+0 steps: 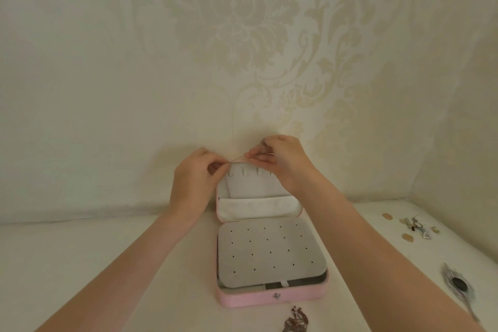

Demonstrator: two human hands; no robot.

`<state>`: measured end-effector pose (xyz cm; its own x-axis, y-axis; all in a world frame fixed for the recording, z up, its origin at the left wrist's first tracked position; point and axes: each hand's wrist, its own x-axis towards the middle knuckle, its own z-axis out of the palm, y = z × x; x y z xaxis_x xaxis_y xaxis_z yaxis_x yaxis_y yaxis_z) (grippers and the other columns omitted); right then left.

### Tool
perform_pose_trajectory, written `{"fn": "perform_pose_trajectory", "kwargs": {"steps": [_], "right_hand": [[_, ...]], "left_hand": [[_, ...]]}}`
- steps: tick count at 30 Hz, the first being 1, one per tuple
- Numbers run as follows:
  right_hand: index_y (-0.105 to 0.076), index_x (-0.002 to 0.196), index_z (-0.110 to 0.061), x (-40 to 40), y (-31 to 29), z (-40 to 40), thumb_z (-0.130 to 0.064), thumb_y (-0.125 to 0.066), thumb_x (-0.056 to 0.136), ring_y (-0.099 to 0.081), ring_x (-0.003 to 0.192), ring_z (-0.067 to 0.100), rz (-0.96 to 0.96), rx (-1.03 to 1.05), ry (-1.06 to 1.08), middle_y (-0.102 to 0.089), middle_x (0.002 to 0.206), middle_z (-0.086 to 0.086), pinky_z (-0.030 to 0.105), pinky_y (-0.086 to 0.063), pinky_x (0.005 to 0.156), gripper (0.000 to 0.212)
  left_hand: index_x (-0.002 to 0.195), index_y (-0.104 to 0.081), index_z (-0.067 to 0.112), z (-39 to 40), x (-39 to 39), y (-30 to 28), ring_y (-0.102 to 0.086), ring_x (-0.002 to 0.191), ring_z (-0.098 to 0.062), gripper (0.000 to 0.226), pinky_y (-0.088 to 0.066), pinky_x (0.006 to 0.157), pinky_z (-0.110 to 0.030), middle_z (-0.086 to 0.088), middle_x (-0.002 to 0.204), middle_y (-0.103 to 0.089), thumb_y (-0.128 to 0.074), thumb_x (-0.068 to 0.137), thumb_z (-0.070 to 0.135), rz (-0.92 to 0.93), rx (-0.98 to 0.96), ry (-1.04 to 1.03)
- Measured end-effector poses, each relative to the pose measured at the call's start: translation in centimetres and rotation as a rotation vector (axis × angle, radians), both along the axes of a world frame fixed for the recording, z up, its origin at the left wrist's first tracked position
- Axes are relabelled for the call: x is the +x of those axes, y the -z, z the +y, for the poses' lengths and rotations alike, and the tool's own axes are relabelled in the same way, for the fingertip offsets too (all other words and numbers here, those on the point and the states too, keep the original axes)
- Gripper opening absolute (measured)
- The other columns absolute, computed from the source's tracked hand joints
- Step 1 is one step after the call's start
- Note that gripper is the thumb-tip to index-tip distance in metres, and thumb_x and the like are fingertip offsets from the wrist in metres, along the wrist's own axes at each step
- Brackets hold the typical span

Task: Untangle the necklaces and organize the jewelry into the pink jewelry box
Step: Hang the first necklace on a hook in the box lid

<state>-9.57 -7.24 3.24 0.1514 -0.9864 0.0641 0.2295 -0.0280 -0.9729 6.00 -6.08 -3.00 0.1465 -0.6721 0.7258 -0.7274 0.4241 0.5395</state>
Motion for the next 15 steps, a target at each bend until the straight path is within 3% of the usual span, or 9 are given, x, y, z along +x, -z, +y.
{"fn": "perform_pose_trajectory", "kwargs": {"steps": [3,6,10,12,15], "right_hand": [[-0.050,0.079,-0.002,-0.5,0.3,0.0,0.004,-0.033,0.094,-0.062,0.068,0.026,-0.033,0.006,-0.008,-0.058,0.069,0.017,0.027,-0.057,0.068,0.023],[-0.055,0.089,0.003,-0.7,0.8,0.0,0.004,-0.033,0.094,-0.064,0.069,0.024,-0.016,0.006,-0.020,-0.060,0.071,0.017,0.026,-0.057,0.069,0.022],[-0.057,0.083,0.001,-1.0,1.4,-0.2,0.003,-0.034,0.093,-0.066,0.073,0.024,-0.017,0.018,-0.025,-0.062,0.070,0.014,0.028,-0.057,0.074,0.025],[-0.056,0.080,-0.002,-1.3,1.5,-0.2,0.003,-0.035,0.094,-0.066,0.071,0.022,-0.036,0.026,-0.023,-0.062,0.067,0.012,0.029,-0.057,0.074,0.025],[-0.053,0.083,-0.002,-1.5,1.4,-0.2,0.003,-0.036,0.094,-0.066,0.064,0.017,-0.034,0.037,-0.011,-0.062,0.066,0.012,0.028,-0.057,0.070,0.020]], "left_hand": [[0.078,-0.070,0.011,-0.1,0.2,0.4,-0.048,0.055,-0.009,0.007,-0.045,0.049,-0.025,0.002,0.074,-0.059,-0.067,0.080,0.017,-0.287,-0.175,-0.056],[0.080,-0.068,0.013,-0.3,0.5,0.9,-0.048,0.058,-0.009,0.016,-0.039,0.042,-0.021,0.003,0.077,-0.058,-0.055,0.083,0.023,-0.405,-0.248,-0.095],[0.084,-0.061,0.019,-0.4,0.5,1.3,-0.047,0.059,-0.008,0.005,-0.039,0.041,-0.022,0.009,0.080,-0.053,-0.063,0.080,0.015,-0.367,-0.205,-0.115],[0.086,-0.053,0.023,-0.5,0.4,1.1,-0.043,0.060,-0.007,0.024,-0.040,0.042,-0.023,0.008,0.081,-0.053,-0.070,0.077,0.009,-0.305,-0.142,-0.108],[0.083,-0.056,0.020,-0.7,0.8,0.9,-0.039,0.061,-0.006,0.021,-0.033,0.046,-0.018,0.012,0.080,-0.043,-0.072,0.076,0.008,-0.287,-0.093,-0.052]]}}
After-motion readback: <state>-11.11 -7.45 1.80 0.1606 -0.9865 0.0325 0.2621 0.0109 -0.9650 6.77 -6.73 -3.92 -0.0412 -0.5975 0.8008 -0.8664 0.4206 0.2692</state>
